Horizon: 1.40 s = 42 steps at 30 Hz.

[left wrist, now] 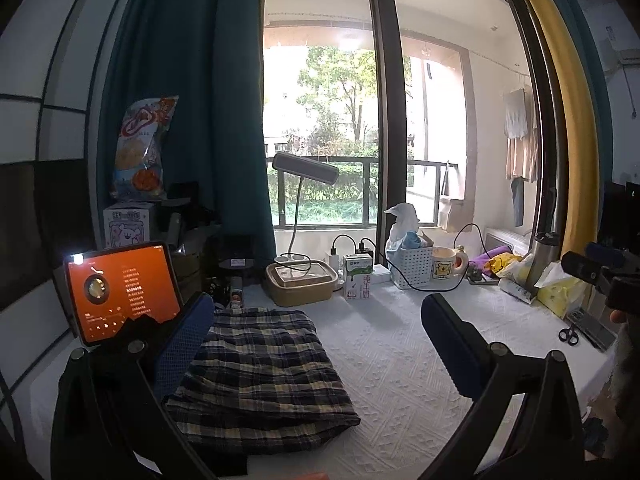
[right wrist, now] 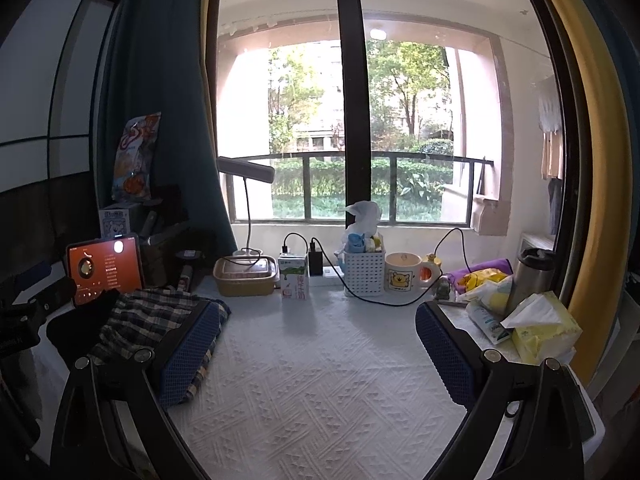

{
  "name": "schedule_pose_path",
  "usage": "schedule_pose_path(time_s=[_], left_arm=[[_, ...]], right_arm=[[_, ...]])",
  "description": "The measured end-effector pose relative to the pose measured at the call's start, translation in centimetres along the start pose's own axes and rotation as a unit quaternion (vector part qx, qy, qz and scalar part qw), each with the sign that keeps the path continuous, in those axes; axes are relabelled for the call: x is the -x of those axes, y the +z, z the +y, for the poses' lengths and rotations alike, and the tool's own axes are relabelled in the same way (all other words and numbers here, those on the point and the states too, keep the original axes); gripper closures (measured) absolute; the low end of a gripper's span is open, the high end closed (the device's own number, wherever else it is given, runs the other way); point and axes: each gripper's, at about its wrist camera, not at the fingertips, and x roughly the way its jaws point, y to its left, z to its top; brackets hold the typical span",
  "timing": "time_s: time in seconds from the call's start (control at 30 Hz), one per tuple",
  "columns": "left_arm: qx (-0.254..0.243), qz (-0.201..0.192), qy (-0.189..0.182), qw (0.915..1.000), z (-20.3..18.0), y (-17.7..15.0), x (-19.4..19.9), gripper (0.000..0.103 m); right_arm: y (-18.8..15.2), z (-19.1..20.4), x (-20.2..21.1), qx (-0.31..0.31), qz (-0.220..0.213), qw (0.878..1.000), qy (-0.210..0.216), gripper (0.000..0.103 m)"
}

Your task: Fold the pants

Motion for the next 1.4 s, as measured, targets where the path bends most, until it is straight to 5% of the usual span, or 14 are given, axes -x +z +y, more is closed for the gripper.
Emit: schedule_pose_path(time_s=[1.4], left_arm=[[0.002, -0.001, 0.0, 1.0, -0.56, 0.04, 0.55, 0.001]], right_arm=[[0.01, -0.06, 0.3, 0.0, -0.003, 1.0, -0.006, 0.004]])
